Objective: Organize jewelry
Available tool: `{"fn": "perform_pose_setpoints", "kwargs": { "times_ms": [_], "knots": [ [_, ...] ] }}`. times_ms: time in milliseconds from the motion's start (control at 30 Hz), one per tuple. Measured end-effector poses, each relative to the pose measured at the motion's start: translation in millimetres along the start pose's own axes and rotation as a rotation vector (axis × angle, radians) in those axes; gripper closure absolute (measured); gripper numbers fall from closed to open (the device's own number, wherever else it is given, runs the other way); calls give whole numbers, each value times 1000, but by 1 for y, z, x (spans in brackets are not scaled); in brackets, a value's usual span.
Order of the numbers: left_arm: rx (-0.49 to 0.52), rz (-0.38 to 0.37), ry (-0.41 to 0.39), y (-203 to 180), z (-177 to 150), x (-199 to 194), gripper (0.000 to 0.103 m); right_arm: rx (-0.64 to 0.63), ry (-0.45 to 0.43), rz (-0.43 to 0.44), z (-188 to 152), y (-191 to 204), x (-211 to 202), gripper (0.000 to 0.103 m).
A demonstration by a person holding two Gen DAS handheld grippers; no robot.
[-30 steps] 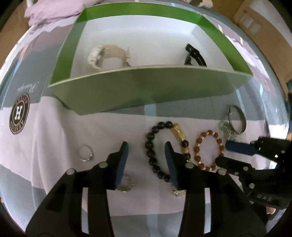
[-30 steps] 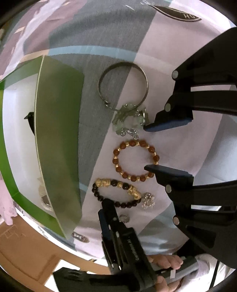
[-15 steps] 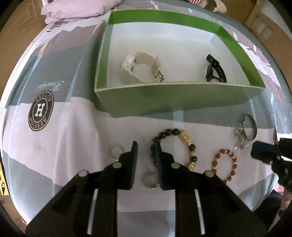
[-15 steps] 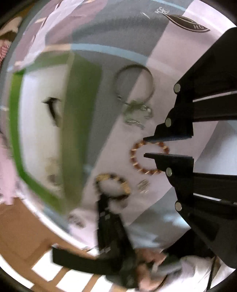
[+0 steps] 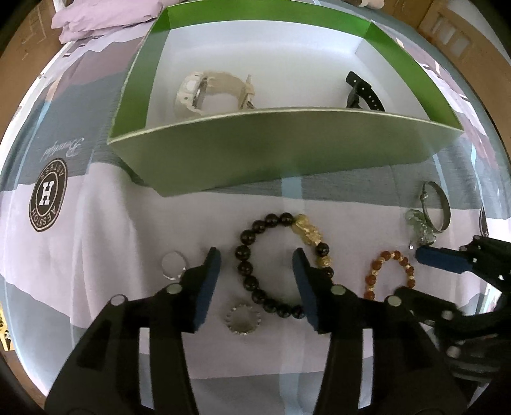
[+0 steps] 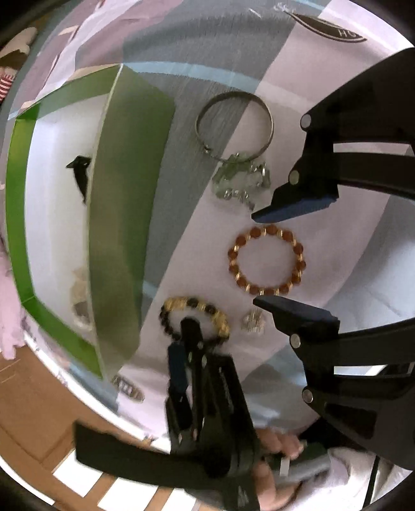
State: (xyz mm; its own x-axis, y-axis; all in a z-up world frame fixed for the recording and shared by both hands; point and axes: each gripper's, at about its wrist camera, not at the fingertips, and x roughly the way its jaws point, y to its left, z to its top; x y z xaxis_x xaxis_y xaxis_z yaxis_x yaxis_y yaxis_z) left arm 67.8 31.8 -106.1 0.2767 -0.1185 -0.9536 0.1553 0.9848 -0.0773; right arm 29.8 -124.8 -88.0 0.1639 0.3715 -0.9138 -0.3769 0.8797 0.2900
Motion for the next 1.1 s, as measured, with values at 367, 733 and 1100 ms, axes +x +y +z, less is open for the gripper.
{"fn": "perform_pose_setpoints", "kwargs": {
  "times_ms": [367,733,1100],
  "knots": [
    [43,27,-14,-10,-4,3,38,-59,-10,-138,2,13,22,54],
    [-21,39,-20,6,-1,-4,94,-81,-7,-150,0,12,20,95],
    [-26,-44,-137,11,0,-54,94,-60,-135,-117,2,6,-25,96]
  ]
}}
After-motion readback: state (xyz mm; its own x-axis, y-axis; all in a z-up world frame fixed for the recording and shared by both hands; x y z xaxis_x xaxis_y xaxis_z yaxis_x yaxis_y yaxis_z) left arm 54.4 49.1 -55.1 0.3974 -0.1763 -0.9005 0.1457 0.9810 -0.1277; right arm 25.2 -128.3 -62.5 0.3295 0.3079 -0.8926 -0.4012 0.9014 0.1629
